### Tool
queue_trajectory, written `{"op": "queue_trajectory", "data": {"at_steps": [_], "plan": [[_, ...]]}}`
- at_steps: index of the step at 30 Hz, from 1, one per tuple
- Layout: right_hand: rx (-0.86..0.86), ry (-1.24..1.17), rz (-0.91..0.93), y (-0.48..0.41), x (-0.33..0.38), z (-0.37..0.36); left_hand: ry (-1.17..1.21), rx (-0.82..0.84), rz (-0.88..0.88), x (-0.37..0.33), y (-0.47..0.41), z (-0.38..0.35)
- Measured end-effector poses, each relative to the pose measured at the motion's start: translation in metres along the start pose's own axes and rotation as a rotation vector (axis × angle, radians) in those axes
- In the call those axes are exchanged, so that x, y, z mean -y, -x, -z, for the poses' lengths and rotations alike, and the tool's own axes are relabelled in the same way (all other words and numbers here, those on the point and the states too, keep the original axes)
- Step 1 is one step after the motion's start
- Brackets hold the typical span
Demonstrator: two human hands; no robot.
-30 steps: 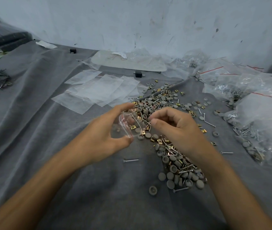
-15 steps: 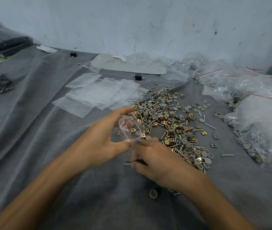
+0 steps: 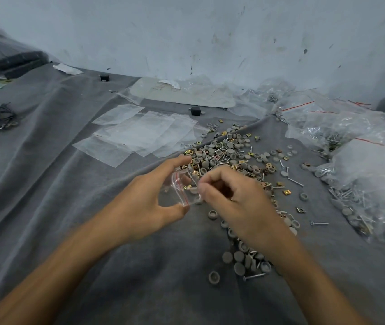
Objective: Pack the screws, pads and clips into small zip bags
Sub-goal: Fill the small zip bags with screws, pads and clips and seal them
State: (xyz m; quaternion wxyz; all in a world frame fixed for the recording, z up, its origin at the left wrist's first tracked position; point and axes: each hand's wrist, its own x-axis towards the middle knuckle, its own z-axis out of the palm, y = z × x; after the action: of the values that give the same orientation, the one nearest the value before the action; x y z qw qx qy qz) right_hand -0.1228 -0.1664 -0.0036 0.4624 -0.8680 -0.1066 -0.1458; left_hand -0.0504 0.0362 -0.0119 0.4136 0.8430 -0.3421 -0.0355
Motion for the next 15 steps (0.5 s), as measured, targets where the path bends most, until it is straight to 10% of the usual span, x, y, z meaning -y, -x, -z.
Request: {"op": "queue_trajectory", "data": {"at_steps": [5,15], "plan": [[-0.091,-0.159,-0.041,-0.008,-0.006,0.009,0.005,-0.009,-0.003,-0.004,0.001,0.001],[0.144,0.595,-0.210,-0.041,-0.060,0.011,-0.003,0.021,0.020,-0.006,0.003,0.002]]}}
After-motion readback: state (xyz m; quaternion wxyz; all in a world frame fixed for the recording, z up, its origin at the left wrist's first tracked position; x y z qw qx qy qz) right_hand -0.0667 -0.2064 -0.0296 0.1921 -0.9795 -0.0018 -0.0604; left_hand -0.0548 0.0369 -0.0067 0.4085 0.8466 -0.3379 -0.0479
